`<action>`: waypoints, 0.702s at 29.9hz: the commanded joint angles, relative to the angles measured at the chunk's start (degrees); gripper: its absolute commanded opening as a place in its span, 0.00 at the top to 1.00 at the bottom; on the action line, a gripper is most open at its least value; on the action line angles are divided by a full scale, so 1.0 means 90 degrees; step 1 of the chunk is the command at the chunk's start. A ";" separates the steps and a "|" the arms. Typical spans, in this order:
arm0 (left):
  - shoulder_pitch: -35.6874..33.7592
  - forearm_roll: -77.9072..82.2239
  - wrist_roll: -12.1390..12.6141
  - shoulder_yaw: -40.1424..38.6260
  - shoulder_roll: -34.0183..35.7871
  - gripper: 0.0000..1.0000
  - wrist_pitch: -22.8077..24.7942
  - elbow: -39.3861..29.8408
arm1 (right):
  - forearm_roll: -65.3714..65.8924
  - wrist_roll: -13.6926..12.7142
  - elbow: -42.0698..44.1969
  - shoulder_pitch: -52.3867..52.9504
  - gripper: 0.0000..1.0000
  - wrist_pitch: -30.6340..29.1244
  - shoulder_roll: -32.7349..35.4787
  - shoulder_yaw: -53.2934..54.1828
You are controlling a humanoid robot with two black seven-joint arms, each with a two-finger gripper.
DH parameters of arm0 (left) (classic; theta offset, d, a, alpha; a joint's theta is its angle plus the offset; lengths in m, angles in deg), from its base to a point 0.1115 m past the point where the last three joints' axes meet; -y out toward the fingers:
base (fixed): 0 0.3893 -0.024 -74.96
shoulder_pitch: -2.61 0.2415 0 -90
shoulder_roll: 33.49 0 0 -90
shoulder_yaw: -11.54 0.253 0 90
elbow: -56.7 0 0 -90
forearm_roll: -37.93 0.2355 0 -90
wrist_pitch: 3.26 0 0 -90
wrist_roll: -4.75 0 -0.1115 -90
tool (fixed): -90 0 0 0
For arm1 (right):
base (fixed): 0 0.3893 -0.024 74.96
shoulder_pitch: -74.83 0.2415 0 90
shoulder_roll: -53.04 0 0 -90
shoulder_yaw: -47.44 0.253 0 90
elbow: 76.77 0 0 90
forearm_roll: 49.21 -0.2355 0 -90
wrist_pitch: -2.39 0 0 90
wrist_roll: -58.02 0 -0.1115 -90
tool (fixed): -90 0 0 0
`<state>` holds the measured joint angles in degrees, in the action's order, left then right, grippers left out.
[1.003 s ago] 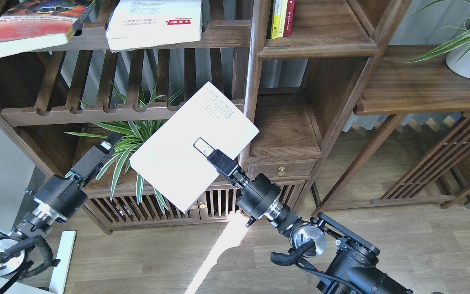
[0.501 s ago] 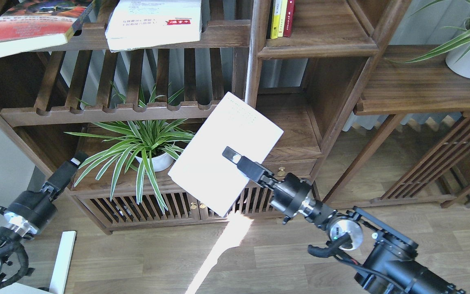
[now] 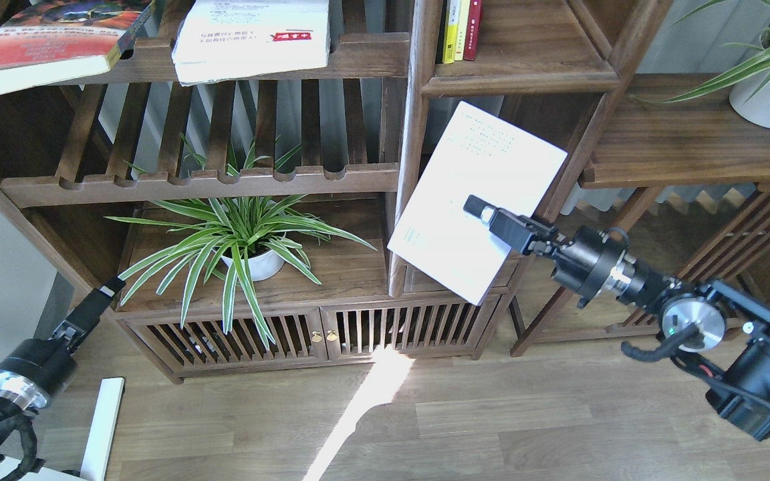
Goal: Organize books on shelf
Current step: 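Raise the white book with the right gripper toward the upper shelf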
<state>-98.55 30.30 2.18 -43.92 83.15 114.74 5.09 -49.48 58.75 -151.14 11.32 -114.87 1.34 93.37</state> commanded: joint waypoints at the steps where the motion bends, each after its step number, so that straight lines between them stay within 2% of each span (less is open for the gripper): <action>1: -0.0020 -0.0002 -0.0017 0.0000 -0.0098 0.02 0.0000 0.0149 | 0.0000 -0.0032 -0.0008 0.0541 0.97 0.0148 0.0391 0.0004; 5: -0.0029 -0.0002 -0.0017 0.0000 -0.0196 0.02 0.0000 0.0207 | -0.0010 -0.0217 -0.0008 0.1011 0.97 0.0207 0.0685 0.0004; 8: -0.0029 -0.0002 -0.0017 0.0000 -0.0284 0.02 0.0000 0.0276 | -0.0029 -0.0685 -0.0008 0.1197 0.97 0.0168 0.0783 0.0052; 15: -0.0039 -0.0002 -0.0017 0.0000 -0.0304 0.02 0.0000 0.0286 | -0.0039 -0.1535 -0.0018 0.1373 0.98 0.0236 0.0774 0.0696; 18: -0.0059 -0.0002 -0.0007 0.0000 -0.0304 0.02 0.0000 0.0344 | -0.0039 -0.1673 -0.0018 0.1441 0.98 0.0382 0.0764 0.0921; 21: -0.0068 -0.0002 0.0002 0.0000 -0.0333 0.02 0.0000 0.0354 | -0.0058 -0.1673 -0.0008 0.1587 0.98 0.0859 0.0686 0.1010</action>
<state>-99.09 30.26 2.07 -43.92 80.35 114.74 8.13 -49.87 43.92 -151.31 24.44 -110.69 8.16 101.54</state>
